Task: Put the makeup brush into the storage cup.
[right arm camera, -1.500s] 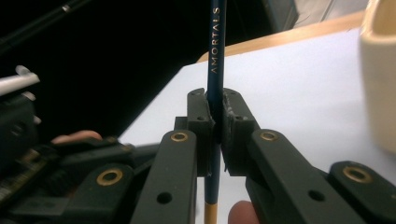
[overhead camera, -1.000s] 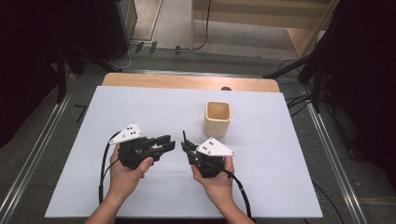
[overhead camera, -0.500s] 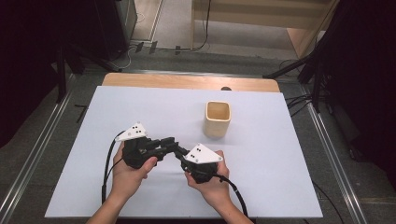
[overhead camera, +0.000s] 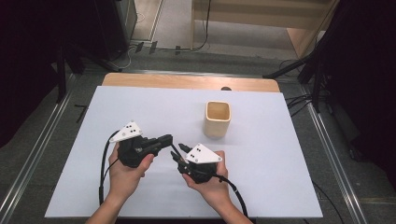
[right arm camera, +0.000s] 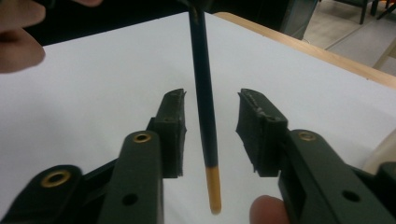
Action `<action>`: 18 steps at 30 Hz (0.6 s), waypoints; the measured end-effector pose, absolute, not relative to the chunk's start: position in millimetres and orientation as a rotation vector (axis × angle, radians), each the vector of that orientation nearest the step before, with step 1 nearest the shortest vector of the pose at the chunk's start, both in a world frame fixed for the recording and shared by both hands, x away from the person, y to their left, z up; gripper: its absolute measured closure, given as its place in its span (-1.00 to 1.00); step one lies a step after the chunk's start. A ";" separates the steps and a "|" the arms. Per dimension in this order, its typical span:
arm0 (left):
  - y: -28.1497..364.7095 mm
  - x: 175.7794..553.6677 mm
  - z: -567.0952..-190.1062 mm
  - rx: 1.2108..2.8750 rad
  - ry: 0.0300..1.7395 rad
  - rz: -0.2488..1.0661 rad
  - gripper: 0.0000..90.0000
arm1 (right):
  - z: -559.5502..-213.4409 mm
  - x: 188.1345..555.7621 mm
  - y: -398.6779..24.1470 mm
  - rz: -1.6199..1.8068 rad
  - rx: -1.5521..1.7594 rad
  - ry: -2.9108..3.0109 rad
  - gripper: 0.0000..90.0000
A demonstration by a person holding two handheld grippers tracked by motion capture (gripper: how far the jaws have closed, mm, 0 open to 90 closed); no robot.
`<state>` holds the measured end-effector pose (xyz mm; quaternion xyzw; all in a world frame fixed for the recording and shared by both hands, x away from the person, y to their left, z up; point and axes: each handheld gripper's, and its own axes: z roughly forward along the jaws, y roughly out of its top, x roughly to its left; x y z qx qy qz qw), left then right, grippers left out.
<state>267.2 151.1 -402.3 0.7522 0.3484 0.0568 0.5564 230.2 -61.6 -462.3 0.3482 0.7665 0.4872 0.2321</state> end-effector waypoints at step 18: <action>161.4 276.0 -401.1 1.756 0.842 0.038 0.50 | -468.8 230.6 -58.5 1.111 0.773 2.149 0.87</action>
